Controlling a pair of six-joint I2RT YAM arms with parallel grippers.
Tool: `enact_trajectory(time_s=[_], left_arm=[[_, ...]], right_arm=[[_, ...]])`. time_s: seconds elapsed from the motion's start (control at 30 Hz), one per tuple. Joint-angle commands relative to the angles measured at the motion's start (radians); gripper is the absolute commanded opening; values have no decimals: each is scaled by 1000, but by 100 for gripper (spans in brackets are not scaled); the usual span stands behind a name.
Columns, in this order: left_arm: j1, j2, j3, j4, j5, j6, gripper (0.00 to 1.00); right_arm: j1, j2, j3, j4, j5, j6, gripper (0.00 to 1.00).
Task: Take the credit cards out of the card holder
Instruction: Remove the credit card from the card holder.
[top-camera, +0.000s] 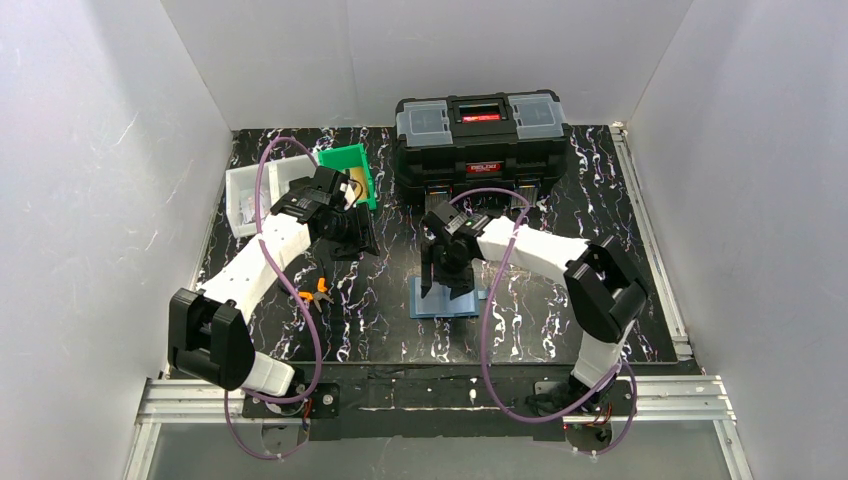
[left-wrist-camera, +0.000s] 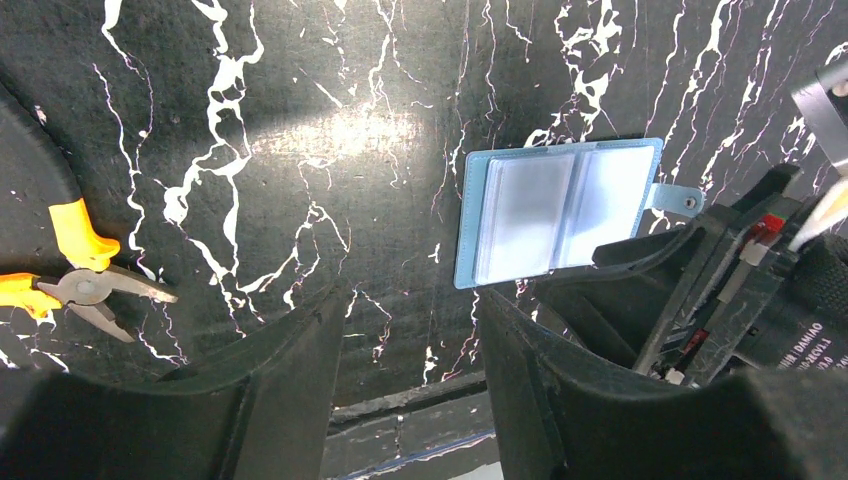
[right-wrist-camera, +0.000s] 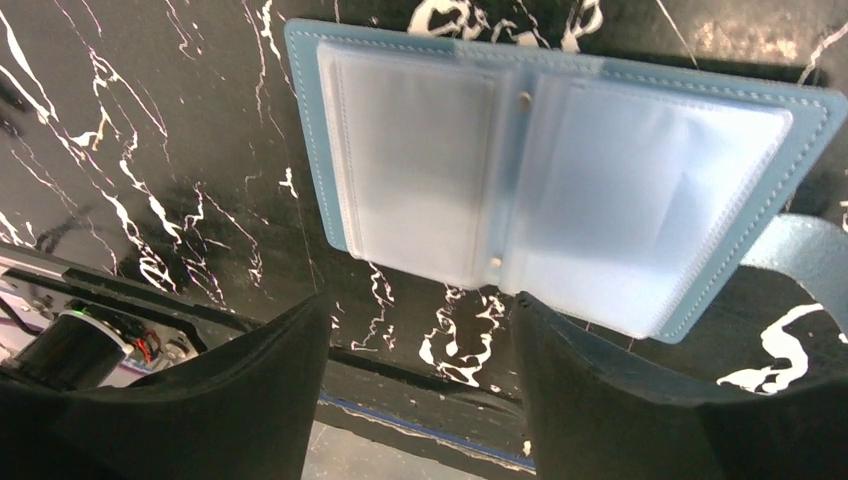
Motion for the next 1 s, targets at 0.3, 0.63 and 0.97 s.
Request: enact_trajectory(time_s=[0.3, 0.63, 0.97], left_arm=[[6, -23, -15, -13, -1, 5, 50], [5, -15, -18, -11, 8, -4, 50], [-1, 6, -23, -5, 39, -18, 49]], right_arm=[[28, 183, 177, -97, 54, -75, 65], [49, 300, 195, -160, 121, -109, 57], [46, 312, 132, -127, 97, -120, 25]])
